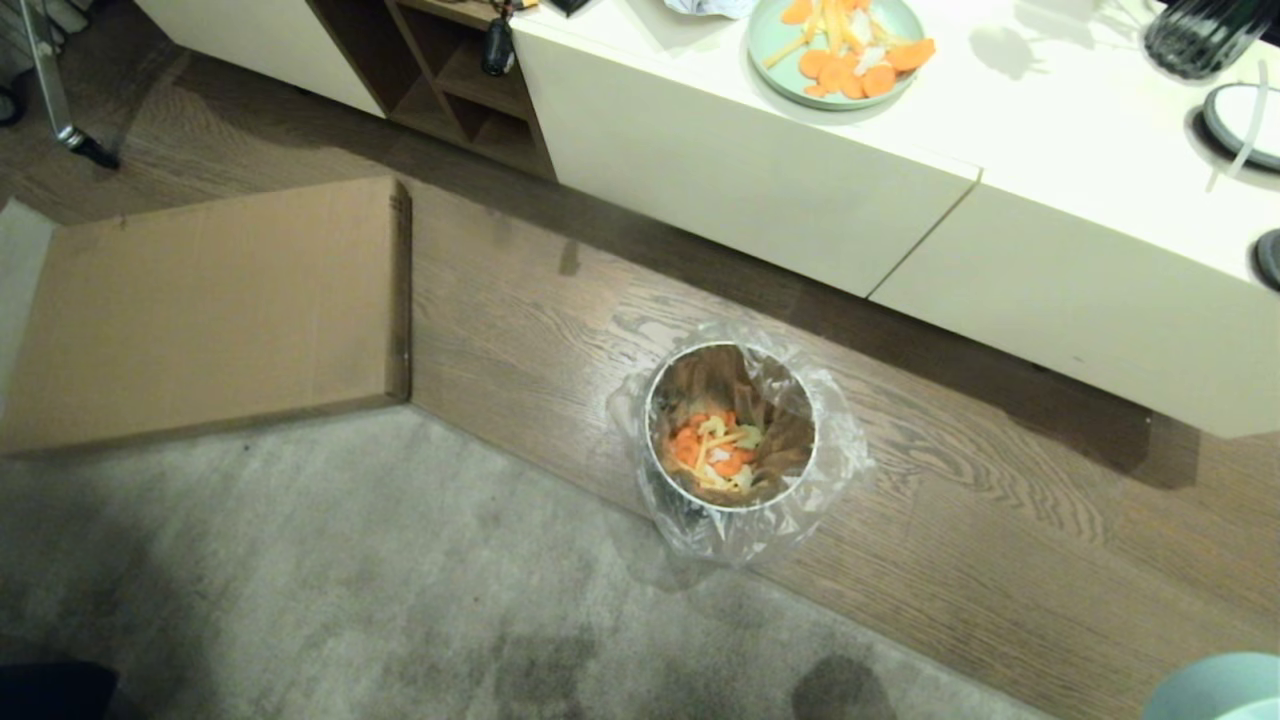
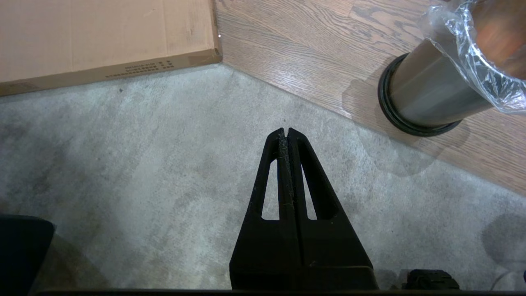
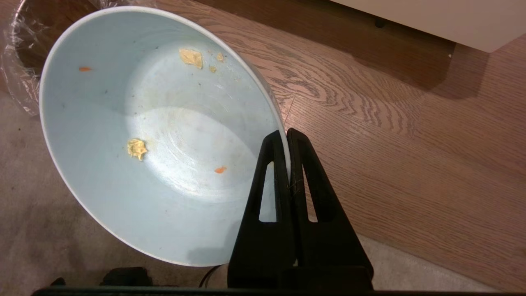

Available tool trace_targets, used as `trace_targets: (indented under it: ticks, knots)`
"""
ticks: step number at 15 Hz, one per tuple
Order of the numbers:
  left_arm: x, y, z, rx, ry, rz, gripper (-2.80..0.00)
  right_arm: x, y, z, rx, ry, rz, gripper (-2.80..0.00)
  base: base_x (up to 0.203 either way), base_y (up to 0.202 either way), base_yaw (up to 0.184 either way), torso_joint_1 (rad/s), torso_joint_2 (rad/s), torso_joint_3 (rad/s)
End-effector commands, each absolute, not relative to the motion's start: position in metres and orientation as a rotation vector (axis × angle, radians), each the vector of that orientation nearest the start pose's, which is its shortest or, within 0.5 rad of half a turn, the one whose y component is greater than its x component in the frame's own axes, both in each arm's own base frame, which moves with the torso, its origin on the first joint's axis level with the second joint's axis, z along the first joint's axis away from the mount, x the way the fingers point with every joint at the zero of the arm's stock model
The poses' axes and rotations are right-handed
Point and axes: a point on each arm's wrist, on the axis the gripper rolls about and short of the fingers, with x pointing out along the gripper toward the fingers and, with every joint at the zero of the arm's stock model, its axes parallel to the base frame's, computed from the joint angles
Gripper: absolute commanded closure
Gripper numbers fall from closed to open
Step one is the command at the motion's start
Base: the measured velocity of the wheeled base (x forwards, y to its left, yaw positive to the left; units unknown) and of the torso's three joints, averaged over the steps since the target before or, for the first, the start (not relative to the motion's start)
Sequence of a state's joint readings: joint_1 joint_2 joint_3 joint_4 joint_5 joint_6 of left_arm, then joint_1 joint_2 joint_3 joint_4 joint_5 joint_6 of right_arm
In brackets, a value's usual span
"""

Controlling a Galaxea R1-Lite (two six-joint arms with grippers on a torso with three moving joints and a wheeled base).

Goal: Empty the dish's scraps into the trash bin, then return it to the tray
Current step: Put the bowl back to the table

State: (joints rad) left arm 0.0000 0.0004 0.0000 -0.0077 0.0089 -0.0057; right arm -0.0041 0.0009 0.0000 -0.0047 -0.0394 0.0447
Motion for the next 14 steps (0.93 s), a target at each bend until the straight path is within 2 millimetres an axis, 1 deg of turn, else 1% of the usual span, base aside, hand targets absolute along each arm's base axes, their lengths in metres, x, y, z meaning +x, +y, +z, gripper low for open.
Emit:
trace_targets:
  ticks: [1,14]
  knots:
    - [-0.0228,0.0002,0.0763,-0.006,-0.008,0.009,0.0,-0.0227,-0.0008,0.0761,0.045,-0.006,-0.044,0.0,0.0,0.0,0.0,0.0,0.0,0.0]
    - [-0.0228,0.0002,0.0763,-0.008,-0.008,0.007,0.0,-0.0227,-0.0008,0.076,0.045,-0.004,-0.044,0.0,0.0,0.0,0.0,0.0,0.0,0.0]
